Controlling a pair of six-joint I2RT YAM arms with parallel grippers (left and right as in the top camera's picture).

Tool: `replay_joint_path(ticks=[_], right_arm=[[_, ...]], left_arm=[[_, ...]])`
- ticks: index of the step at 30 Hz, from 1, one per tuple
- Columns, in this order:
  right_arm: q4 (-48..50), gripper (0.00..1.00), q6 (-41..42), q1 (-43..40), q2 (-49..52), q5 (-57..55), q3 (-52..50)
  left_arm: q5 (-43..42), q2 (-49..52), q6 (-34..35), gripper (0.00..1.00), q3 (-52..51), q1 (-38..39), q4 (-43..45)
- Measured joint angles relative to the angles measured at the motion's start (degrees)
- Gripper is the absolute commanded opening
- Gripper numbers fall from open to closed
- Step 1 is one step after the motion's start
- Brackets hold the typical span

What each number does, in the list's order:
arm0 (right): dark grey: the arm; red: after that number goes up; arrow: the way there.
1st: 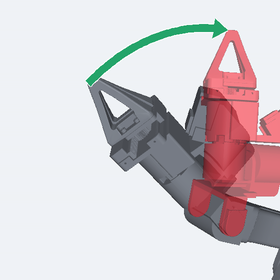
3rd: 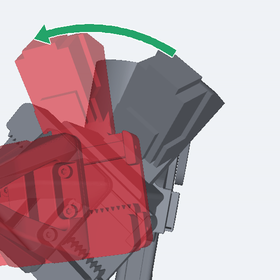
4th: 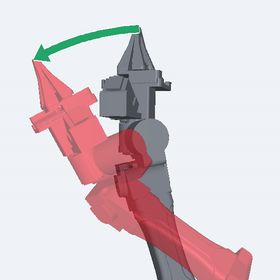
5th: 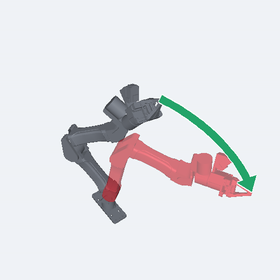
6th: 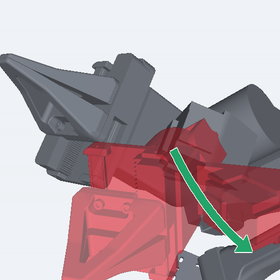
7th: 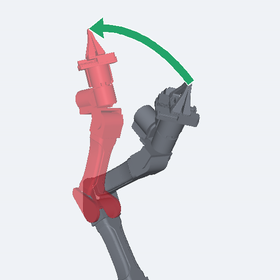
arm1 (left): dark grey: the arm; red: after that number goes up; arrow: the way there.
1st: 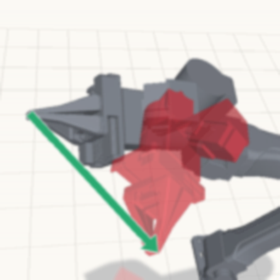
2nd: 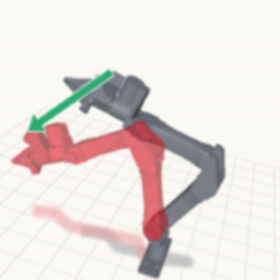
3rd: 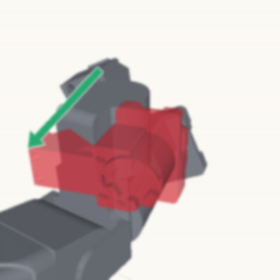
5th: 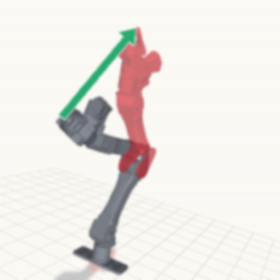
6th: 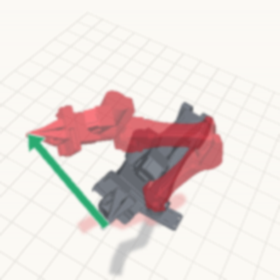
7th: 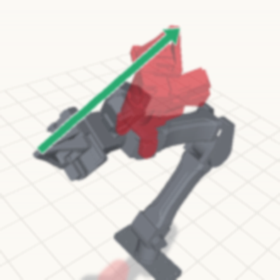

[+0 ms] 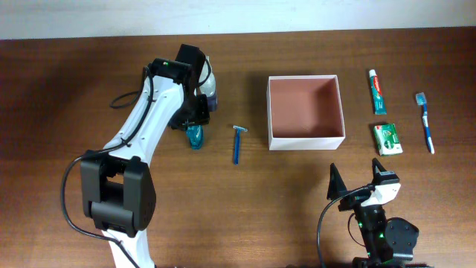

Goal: Pack container
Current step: 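Close the left gripper on the Listerine bottle neck, then lift the Listerine bottle and carry it over the pink box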

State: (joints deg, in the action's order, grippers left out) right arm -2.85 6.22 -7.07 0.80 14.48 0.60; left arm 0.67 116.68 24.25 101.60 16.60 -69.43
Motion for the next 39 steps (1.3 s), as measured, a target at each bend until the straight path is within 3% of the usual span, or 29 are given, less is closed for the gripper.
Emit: replay_joint_path(ticks=[4,18,33,39], right_arm=[[0.00,0.99,0.00,0.00,0.00,0.00,0.00],[0.00,0.99,0.02,0.00,0.00,0.00,0.00],[0.00,0.99,0.02,0.00,0.00,0.00,0.00],[0.00,0.99,0.00,0.00,0.00,0.00,0.00]], left_arm=[[0.00,0.02,-0.09,0.38,0.04,0.00,-0.04],[0.00,0.98,-0.04,0.37,4.98,0.00,-0.50],[-0.04,0.98,-3.72,0.37,33.75,1.33,-16.09],[-0.39,0.98,-3.74,0.37,40.00,2.40,-21.42]])
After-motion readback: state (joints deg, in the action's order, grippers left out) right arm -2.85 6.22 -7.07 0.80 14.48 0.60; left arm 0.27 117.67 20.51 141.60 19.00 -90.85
